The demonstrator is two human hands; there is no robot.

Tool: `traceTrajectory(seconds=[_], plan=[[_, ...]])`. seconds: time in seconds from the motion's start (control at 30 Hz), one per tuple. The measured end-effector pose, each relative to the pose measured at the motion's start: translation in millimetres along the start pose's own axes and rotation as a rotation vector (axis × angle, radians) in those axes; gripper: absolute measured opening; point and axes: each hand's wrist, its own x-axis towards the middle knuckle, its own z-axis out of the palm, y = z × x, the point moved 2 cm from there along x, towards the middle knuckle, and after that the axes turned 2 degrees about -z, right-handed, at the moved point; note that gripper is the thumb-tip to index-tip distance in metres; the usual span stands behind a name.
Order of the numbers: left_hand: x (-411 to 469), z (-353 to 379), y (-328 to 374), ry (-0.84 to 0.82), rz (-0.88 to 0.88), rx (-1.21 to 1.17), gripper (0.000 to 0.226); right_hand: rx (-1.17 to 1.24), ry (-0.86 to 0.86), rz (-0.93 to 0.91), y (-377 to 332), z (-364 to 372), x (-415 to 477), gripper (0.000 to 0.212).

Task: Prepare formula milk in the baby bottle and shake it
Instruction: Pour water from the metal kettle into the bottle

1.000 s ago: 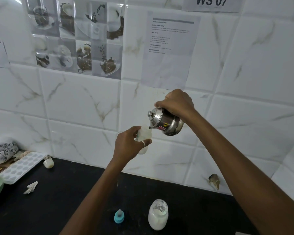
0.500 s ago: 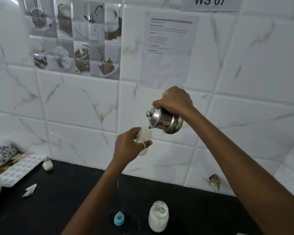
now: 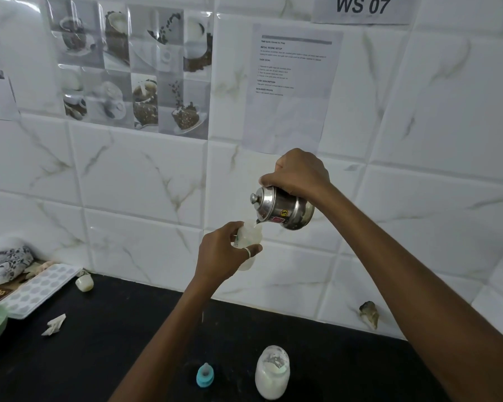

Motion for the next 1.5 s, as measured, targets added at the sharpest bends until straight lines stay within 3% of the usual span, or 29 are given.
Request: traceTrajectory(seconds=[1.5], plan=[[-0.3,4.2,-3.4,-0.005,-0.007,0.001,0.074,-0.049,-0.013,-0.072,-7.2,-3.3,4.9,0.031]])
